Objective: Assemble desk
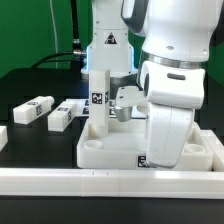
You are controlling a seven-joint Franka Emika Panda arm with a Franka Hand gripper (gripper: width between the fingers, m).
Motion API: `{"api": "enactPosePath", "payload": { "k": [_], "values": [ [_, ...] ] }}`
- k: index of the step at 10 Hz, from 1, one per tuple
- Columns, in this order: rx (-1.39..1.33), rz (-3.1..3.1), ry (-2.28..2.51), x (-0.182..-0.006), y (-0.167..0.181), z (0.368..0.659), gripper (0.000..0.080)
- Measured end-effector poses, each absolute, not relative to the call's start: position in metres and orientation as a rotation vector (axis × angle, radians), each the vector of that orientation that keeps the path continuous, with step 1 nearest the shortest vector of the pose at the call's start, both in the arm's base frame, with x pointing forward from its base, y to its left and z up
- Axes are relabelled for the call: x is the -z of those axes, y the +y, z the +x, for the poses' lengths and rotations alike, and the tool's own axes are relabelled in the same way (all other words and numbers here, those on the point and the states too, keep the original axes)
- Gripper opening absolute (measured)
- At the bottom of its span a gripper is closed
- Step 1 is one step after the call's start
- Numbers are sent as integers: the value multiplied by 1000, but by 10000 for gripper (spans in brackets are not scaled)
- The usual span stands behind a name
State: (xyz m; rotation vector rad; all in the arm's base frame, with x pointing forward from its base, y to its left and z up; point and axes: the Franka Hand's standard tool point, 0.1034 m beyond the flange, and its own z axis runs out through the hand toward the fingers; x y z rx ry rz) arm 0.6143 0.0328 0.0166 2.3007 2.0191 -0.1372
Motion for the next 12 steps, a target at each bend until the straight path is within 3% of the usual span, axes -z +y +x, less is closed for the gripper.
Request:
{"api": "enactPosePath", "payload": {
  "k": [5, 6, 7, 8, 9, 10, 12],
  "values": [
    [130, 2308, 2002, -24, 31, 620, 61],
    [124, 2303, 2001, -30, 32, 623, 248],
    [126, 2276, 2011, -40, 31, 628, 383],
    [135, 2265, 2013, -50, 29, 632, 383],
    [126, 2272, 1995, -58, 26, 635, 562],
    [81, 2289, 1949, -67, 21, 636, 622],
    [-21, 2321, 1849, -83, 5, 622, 644]
  ]
}}
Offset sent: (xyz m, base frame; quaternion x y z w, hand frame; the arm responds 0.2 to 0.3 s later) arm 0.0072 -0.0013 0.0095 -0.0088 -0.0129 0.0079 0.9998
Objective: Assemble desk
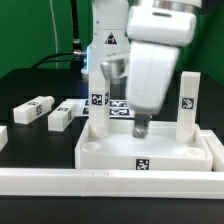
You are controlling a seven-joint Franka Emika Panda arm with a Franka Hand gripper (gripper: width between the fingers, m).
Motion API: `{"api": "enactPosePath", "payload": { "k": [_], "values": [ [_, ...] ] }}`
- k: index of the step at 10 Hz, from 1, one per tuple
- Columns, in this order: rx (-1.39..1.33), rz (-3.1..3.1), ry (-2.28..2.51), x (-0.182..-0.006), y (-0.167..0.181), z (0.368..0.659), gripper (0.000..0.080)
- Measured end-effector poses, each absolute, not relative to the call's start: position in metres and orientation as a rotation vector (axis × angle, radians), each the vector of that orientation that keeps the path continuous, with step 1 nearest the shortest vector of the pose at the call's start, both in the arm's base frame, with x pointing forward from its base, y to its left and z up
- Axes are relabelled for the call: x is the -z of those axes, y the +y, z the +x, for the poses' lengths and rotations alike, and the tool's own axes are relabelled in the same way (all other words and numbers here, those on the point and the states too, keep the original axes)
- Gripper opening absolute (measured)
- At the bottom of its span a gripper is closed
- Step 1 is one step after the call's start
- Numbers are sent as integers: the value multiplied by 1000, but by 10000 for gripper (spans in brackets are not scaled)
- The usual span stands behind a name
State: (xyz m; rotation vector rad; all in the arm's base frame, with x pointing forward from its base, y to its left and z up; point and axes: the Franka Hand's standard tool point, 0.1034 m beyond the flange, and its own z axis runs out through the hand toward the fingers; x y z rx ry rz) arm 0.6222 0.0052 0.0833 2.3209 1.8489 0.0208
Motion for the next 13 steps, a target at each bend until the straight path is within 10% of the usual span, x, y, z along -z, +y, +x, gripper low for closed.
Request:
{"api": "enactPosePath", "payload": {
  "k": [13],
  "values": [
    [-49, 2878, 880, -84, -19, 604, 649]
  ]
}}
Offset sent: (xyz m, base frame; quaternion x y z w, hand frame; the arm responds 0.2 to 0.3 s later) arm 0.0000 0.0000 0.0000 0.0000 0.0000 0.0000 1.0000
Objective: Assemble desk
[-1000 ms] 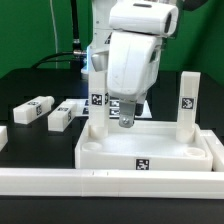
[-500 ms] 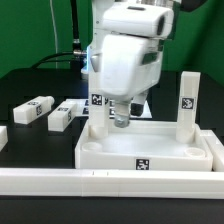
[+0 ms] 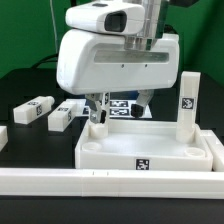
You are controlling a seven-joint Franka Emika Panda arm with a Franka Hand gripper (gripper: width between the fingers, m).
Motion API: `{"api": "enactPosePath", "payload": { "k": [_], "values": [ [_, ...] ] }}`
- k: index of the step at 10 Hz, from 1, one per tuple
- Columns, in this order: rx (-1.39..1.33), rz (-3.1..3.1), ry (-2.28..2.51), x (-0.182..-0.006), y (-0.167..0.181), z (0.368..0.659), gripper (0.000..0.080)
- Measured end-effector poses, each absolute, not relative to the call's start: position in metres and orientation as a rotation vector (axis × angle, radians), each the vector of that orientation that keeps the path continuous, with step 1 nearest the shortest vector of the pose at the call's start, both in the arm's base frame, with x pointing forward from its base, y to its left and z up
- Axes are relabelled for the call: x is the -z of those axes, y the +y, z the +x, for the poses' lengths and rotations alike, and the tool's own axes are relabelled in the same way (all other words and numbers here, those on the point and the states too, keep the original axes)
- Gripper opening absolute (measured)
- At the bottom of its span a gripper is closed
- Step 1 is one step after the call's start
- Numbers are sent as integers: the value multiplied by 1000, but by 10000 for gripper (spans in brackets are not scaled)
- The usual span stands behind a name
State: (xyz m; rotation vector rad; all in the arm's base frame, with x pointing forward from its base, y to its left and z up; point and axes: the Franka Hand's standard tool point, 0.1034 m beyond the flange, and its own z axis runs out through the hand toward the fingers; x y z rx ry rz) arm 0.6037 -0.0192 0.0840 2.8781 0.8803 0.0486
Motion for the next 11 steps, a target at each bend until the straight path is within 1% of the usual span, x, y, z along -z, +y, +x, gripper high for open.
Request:
{"api": "enactPosePath", "payload": {
  "k": [1, 3, 5, 9, 10, 11],
  "values": [
    [-44, 2917, 799, -84, -22, 602, 649],
    [6, 2979, 696, -88, -68, 594, 649],
    [-6, 2993, 715, -85, -115, 581, 649],
    [-4, 3015, 607, -84, -113, 581, 649],
    [6, 3042, 496, -83, -114, 580, 649],
    [77, 3092, 307, -82, -122, 574, 649]
  ]
}}
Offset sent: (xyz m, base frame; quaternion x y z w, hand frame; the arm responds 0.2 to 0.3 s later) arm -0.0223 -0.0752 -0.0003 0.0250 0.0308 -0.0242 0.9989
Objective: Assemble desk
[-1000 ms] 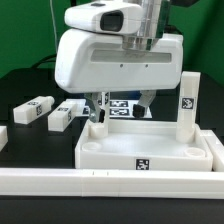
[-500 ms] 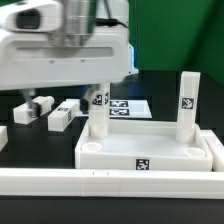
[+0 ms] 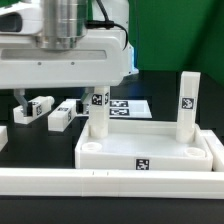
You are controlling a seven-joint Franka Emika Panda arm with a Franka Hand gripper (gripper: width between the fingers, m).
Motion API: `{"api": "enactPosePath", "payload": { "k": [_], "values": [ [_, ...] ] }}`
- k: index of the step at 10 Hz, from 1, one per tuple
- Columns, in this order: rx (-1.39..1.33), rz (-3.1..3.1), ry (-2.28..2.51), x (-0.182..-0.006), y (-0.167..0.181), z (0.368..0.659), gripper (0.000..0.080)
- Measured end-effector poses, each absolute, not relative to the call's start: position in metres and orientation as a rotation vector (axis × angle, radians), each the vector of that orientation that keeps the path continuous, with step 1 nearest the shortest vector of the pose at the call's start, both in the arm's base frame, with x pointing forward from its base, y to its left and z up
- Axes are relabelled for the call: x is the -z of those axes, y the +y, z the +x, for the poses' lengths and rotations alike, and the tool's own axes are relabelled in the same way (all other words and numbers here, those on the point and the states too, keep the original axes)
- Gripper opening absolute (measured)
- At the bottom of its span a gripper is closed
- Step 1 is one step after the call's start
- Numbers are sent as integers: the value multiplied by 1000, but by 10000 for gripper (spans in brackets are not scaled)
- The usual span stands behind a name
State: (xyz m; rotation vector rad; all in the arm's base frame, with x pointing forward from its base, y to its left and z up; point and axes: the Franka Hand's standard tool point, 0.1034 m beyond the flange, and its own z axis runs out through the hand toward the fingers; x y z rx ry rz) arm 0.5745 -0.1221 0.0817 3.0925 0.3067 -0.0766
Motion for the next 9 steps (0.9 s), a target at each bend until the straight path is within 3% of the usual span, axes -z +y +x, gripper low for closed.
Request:
{"api": "enactPosePath", "payload": {
  "k": [4, 9],
  "values": [
    [196, 3131, 45, -74, -183, 540, 649],
    [217, 3141, -3, -72, -181, 537, 649]
  ]
}}
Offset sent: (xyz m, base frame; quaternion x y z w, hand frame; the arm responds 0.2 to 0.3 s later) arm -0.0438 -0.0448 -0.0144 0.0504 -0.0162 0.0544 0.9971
